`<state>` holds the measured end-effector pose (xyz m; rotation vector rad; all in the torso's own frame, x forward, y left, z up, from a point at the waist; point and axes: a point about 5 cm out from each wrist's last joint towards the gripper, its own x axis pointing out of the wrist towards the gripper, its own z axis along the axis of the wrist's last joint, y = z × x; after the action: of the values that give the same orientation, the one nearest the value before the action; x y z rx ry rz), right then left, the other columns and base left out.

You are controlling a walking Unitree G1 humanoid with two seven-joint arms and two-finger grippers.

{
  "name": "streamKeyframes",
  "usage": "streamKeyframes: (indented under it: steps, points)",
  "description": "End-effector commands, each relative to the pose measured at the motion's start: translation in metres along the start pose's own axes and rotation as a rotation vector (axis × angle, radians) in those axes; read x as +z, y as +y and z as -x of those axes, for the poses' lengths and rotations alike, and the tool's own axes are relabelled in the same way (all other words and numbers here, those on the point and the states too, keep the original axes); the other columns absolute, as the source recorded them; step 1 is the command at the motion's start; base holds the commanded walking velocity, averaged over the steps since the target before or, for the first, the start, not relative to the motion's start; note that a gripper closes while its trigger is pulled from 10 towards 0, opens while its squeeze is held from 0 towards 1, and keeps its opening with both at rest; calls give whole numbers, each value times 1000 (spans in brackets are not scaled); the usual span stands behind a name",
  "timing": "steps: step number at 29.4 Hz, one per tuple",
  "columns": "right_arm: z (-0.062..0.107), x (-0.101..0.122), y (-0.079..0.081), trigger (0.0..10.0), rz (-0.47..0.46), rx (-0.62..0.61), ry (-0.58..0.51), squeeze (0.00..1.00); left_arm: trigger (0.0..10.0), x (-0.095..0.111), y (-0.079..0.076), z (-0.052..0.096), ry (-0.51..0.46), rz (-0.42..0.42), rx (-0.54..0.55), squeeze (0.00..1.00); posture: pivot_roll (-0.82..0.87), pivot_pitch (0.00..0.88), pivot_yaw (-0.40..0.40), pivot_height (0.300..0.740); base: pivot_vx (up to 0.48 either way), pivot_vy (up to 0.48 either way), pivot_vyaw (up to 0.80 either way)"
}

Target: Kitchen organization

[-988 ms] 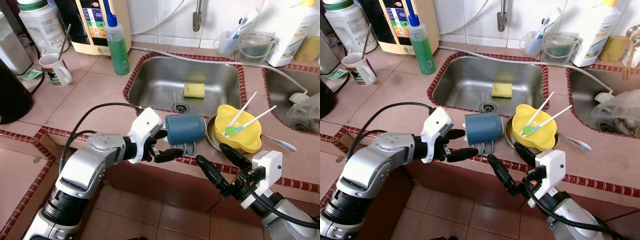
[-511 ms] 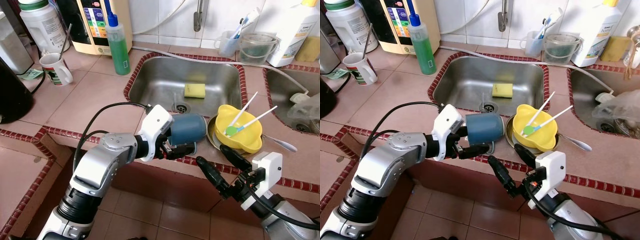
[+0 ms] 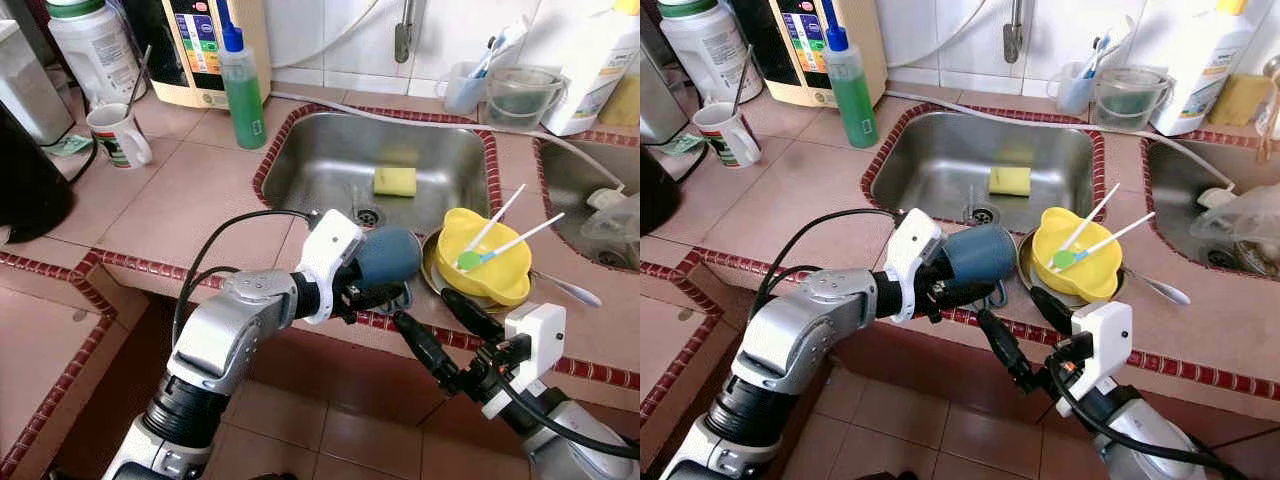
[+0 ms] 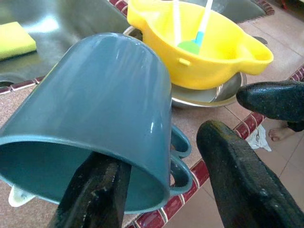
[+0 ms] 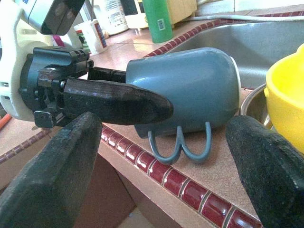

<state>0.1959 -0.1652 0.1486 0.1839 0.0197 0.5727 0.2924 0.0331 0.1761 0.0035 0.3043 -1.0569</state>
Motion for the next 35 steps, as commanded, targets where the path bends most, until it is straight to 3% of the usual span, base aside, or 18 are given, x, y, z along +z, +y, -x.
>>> streamKeyframes:
  steps: [1,14,25,29,30,34,35]
  points:
    - [0,5,1,10000,10,6,-12,0,0,-1,-1,-1,-2,3,17,0,-54,134,49,740,0,0,0]
    - [-2,5,1,10000,12,8,-13,0,0,-4,-4,-1,-2,16,20,0,-52,134,44,740,0,0,0]
    - [-3,5,2,10000,14,5,-16,0,0,3,10,1,-31,25,73,0,-62,123,45,740,0,0,0]
    - [-5,6,-1,10000,26,-1,-23,0,0,6,23,4,-55,32,136,0,-68,110,41,740,0,0,0]
    - [-8,10,-3,10000,29,-9,-42,0,0,11,35,7,-91,37,206,0,-67,95,34,740,0,0,0]
    - [-14,13,-5,10000,25,-23,-69,0,0,18,49,10,-143,57,287,0,-65,82,26,740,0,0,0]
    - [-20,17,-8,10000,26,-41,-95,0,0,25,56,12,-196,53,330,0,-62,76,21,740,0,0,0]
